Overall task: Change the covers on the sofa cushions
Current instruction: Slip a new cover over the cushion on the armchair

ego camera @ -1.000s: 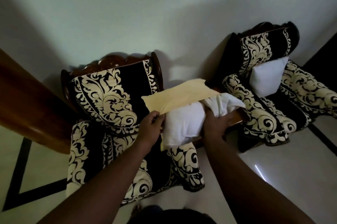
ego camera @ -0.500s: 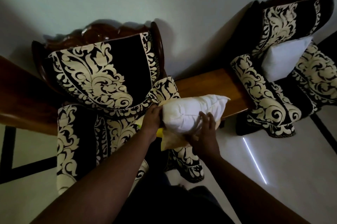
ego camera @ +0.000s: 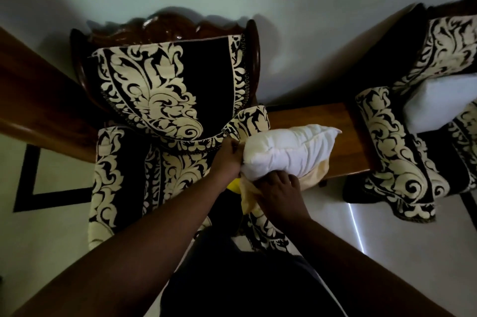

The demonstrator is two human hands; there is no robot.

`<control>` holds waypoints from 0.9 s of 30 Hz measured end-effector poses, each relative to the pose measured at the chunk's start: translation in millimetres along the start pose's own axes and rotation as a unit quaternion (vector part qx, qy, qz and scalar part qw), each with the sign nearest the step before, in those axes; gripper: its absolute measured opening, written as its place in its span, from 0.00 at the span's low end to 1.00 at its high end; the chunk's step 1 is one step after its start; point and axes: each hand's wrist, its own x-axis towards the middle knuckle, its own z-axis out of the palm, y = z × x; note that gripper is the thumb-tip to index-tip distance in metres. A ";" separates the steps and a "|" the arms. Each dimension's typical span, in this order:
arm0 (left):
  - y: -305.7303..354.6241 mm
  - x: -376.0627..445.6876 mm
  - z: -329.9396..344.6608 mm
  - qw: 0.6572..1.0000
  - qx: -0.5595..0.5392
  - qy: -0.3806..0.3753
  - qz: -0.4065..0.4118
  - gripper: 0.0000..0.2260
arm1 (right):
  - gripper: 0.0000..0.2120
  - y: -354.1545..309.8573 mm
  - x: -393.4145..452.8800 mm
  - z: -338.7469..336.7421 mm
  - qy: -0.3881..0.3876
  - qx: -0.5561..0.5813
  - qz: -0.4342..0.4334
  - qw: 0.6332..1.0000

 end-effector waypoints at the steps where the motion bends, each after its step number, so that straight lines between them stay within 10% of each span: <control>1: 3.7 -5.4 1.8 1.000 0.008 0.002 0.023 0.16 | 0.21 0.7 5.5 -3.9 -0.023 0.007 0.018 1.000; 6: -4.8 -19.8 2.4 0.979 0.086 -0.013 0.182 0.17 | 0.21 6.7 31.4 -31.8 -0.184 0.117 0.017 0.976; 13: -9.7 -50.8 7.4 0.953 0.132 -0.107 0.251 0.22 | 0.29 16.4 33.7 -66.3 -0.480 0.191 -0.109 0.849; 18: 0.9 -56.1 12.6 0.927 0.197 -0.138 0.287 0.23 | 0.19 31.1 28.8 -99.5 -0.408 0.336 -0.113 0.841; 27: 8.9 -73.9 25.9 0.947 0.158 -0.273 0.057 0.09 | 0.14 52.9 46.0 -114.6 -0.314 0.500 -0.052 0.806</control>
